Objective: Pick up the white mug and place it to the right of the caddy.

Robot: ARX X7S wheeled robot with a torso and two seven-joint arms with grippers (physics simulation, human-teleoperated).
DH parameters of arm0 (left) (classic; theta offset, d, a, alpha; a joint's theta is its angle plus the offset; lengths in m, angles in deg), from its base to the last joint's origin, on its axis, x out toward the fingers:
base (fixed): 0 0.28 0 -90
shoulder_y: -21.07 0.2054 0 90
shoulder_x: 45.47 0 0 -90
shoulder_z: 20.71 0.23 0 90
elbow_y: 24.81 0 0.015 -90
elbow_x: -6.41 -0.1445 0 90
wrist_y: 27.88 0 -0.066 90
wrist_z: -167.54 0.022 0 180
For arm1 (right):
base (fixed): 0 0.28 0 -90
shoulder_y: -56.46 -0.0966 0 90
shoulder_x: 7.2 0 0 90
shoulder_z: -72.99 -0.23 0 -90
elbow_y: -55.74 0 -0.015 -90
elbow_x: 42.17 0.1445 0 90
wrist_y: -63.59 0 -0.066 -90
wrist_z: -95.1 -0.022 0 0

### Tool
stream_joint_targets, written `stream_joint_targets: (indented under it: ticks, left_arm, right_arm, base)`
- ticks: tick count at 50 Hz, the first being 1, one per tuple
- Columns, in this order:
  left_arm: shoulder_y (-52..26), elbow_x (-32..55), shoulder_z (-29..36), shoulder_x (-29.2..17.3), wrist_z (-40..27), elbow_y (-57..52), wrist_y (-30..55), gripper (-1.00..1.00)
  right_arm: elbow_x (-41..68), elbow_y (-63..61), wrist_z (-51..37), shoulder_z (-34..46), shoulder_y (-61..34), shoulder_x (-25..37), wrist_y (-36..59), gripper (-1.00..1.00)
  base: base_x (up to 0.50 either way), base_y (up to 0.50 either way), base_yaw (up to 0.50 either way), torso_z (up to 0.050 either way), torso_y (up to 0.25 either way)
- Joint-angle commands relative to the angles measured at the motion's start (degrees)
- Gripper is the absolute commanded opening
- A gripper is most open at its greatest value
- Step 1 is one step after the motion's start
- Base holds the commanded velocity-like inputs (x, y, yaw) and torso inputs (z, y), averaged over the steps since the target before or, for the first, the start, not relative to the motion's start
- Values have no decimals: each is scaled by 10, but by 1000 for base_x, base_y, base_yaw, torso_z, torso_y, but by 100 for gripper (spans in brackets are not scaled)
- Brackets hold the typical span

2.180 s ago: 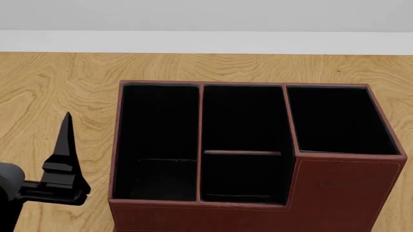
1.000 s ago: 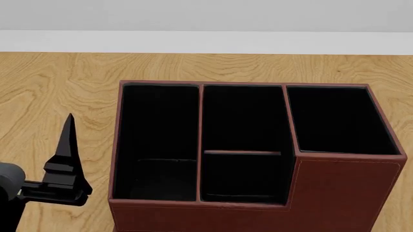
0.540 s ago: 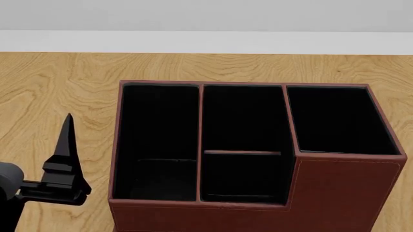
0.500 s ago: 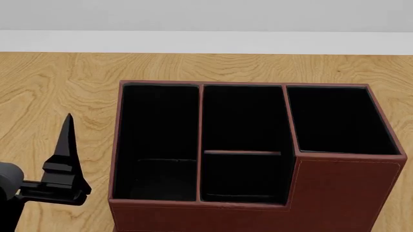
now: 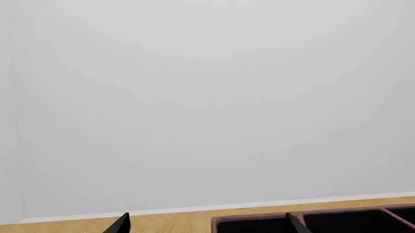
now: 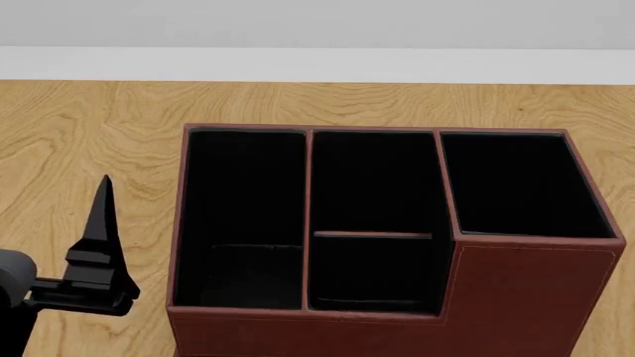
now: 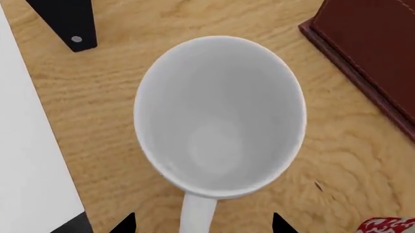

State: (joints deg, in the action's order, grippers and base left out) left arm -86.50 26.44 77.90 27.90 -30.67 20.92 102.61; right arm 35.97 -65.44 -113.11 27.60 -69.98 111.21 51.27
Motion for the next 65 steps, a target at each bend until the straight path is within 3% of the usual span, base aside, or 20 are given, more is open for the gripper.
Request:
stream_joint_targets:
  ticks: [1,43,44,65]
  left_arm:
    - [-1,0,3,-1,1,12,-9,100]
    - [-1,9,3,-9,-4,23,-24,100]
    - [-1,9,3,-9,-4,23,-24,100]
    - [2,17,-4,-14,-13,7,-22,100]
  right_arm:
    - [-39,24,40,23,3,2,-21,100]
    - [-111,95,117,90,7,-9,-67,100]
    - [-109,94,115,90,7,-9,-66,-100]
    - [-66,60,75,69,-3,-1,-51,-100]
  base:
    - [0,0,0,0,0]
    - [0,0,0,0,0]
    - [0,0,0,0,0]
    - [0,0,0,0,0]
